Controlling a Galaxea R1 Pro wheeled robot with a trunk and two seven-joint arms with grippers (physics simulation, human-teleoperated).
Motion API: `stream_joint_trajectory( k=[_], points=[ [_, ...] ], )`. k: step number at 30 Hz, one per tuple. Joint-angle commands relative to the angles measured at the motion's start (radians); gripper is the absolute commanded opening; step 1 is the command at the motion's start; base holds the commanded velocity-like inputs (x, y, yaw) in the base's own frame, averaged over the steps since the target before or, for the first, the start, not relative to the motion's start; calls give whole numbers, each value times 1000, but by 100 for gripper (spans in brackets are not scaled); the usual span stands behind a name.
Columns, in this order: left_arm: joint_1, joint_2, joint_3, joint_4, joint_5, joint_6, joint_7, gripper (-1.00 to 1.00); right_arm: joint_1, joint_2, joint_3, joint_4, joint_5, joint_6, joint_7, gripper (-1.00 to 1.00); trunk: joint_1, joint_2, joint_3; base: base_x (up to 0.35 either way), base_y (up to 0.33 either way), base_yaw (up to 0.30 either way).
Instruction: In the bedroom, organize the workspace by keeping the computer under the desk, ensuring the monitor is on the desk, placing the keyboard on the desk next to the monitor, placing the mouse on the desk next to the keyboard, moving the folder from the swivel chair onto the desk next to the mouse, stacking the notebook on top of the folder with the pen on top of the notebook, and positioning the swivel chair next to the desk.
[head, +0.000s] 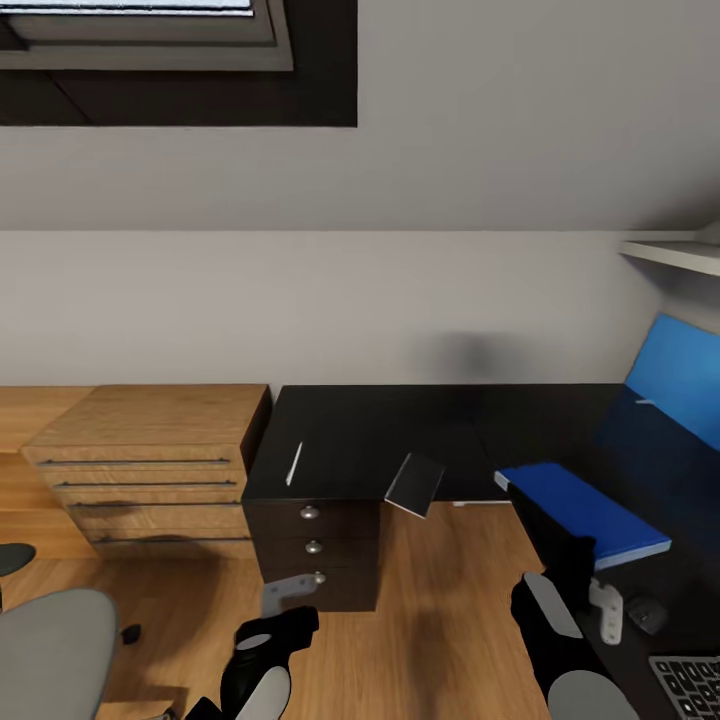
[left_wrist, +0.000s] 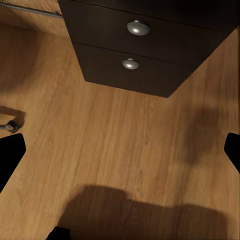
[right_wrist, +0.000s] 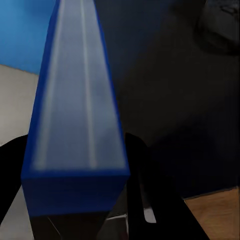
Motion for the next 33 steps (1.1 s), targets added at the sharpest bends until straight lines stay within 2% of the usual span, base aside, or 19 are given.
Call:
stream_joint_trajectory(
  k=[1, 15, 22, 28, 33],
  points=[
    [-1, 1, -2, -2, 6, 3, 8, 100, -1, 1, -2, -1, -5, -1, -3, -100, 0, -1, -1, 0, 0, -214],
    [-1, 0, -2, -3, 6, 3, 9, 100, -1, 1, 0, -2, -19, -1, 1, -100, 0, -1, -1, 5, 0, -44],
    [-1, 1, -2, -2, 6, 1, 9, 100, -1, -2, -1, -1, -17, -1, 1, -100, 0, -1, -1, 180, 0, 0],
    [-1, 1, -2, -2, 6, 2, 9, 100, -1, -30, -2, 6, -19, 1, -1, -100, 0, -1, -1, 14, 0, 0],
    [-1, 2, -1, -2, 6, 1, 8, 100, -1, -35, -3, 6, -19, 1, -1, -100, 0, -1, -1, 1, 0, -13]
  ],
)
